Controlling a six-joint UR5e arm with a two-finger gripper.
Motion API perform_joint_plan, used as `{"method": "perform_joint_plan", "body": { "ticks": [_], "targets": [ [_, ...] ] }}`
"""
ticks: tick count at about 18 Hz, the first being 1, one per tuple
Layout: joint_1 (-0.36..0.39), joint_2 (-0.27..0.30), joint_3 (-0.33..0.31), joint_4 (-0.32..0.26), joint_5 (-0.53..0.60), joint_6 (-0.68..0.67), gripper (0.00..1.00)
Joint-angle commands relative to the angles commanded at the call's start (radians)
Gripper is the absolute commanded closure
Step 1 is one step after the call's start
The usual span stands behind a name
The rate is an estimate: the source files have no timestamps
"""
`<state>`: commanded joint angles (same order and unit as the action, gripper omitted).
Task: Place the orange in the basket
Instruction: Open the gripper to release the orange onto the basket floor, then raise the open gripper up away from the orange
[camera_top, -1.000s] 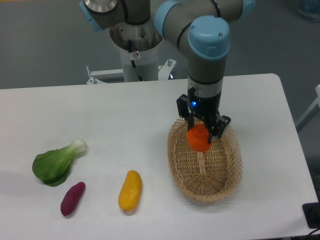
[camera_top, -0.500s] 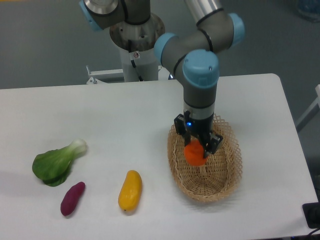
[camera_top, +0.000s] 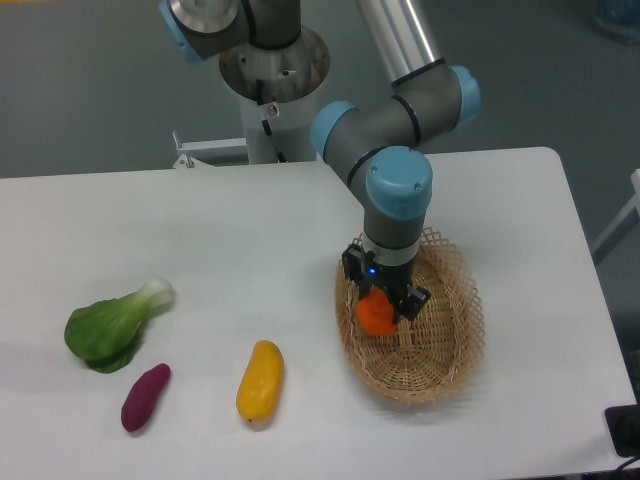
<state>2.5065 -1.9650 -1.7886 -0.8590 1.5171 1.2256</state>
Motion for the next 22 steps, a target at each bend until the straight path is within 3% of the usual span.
{"method": "perform_joint_plan", "body": {
  "ticks": [5, 8, 9, 22],
  "targets": [
    [0.000, -0.002, 0.000, 0.002, 0.000, -0.002, 0.27],
    [0.002, 0.002, 0.003, 0.002, 0.000, -0.006, 0.03],
    [0.002, 0.006, 0.003, 0.002, 0.000, -0.008, 0.01],
    [0.014, 0.074, 0.078, -0.017, 0.000, 0.003, 0.00]
  ]
}}
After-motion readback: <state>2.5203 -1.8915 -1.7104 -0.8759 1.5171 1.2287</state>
